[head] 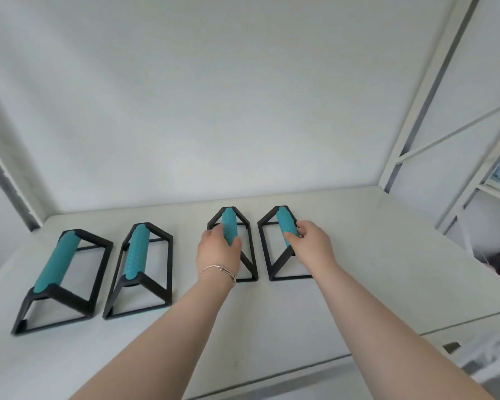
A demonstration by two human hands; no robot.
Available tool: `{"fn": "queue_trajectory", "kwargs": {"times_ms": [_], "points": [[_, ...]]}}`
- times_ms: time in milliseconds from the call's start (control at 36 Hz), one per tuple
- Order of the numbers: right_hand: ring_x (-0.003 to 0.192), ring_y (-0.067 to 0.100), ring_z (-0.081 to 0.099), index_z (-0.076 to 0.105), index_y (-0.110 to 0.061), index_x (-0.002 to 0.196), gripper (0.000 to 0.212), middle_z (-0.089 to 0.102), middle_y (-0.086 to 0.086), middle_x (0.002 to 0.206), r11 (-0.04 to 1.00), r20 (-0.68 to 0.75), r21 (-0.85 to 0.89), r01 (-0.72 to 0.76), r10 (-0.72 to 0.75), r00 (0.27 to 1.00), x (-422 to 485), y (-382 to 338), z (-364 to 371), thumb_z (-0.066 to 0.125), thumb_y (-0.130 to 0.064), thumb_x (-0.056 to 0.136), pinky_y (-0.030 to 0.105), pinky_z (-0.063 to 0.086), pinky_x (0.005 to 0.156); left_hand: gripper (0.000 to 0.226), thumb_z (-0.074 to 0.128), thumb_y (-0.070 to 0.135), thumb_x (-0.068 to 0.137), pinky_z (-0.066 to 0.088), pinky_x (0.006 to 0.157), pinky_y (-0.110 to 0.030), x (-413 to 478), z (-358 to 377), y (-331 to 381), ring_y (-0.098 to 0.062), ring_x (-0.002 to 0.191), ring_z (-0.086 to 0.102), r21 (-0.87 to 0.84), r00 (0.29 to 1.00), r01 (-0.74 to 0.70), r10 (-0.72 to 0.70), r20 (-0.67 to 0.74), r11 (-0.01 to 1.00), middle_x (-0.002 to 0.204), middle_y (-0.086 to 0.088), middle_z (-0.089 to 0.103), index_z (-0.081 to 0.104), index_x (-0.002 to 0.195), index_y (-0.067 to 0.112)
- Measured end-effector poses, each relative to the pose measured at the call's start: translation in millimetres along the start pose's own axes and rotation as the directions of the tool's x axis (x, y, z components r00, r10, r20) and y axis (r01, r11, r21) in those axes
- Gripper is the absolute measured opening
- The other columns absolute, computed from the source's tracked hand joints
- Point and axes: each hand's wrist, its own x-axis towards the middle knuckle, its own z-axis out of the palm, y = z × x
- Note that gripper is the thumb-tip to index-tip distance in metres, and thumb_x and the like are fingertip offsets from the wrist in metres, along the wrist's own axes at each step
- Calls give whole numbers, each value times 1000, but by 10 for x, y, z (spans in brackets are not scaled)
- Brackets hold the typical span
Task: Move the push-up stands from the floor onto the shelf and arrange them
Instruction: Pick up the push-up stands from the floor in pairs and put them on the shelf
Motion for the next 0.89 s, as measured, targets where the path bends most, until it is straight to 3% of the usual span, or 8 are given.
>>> {"fn": "queue_trajectory", "kwargs": {"times_ms": [83, 222, 333, 528, 611, 889], "points": [[106, 25, 59, 54, -13, 127, 43, 61, 6, 119, 983, -42, -111, 148, -154, 987, -178, 120, -40, 62, -30, 88, 31, 46, 82, 46, 50, 27, 92, 42, 95, -36, -209, 36, 31, -29, 119, 43, 133, 994, -91, 99, -56, 987, 135, -7, 47, 44, 135, 13], [111, 33, 54, 50, -7, 131, 53, 58, 12, 124, 876, -63, -256, 408, -436, 898, -541, 418, -211, 66, -27, 85, 41, 48, 92, 52, 51, 31, 93, 30, 111, -37, -736, 115, 140, -30, 137, 31, 363, 964, -205, 251, -86, 909, 147, -11, 38, 39, 140, 12], [110, 32, 56, 51, -5, 130, 57, 60, 12, 122, 748, -68, -355, 560, -619, 783, -853, 707, -444, 68, -29, 82, 42, 51, 92, 56, 52, 34, 93, 23, 115, -38, -1313, 232, 272, -29, 143, 24, 443, 952, -202, 281, -119, 873, 150, -12, 35, 38, 141, 11], [116, 29, 53, 49, -5, 132, 57, 58, 10, 125, 626, -5, -367, 688, -741, 672, -1499, 1443, -950, 63, -33, 85, 41, 43, 102, 59, 48, 34, 95, 20, 117, -39, -2507, 693, 392, -29, 146, 16, 503, 966, -145, 232, -114, 852, 154, -13, 28, 29, 146, 11], [116, 29, 53, 49, -5, 132, 55, 58, 10, 125, 635, 9, -345, 691, -734, 679, -1759, 1787, -1120, 61, -33, 86, 41, 42, 103, 59, 52, 31, 93, 22, 116, -41, -2975, 887, 384, -30, 145, 20, 511, 975, -124, 200, -95, 851, 153, -14, 32, 32, 145, 10], [120, 32, 52, 51, -2, 131, 55, 58, 15, 127, 775, 165, -286, 564, -540, 826, -2423, 2969, -1173, 64, -31, 86, 44, 44, 102, 63, 45, 42, 96, 16, 118, -37, -4007, 1466, -44, -26, 146, 14, 575, 997, -30, -12, 71, 818, 156, -8, 24, 26, 148, 14]]}}
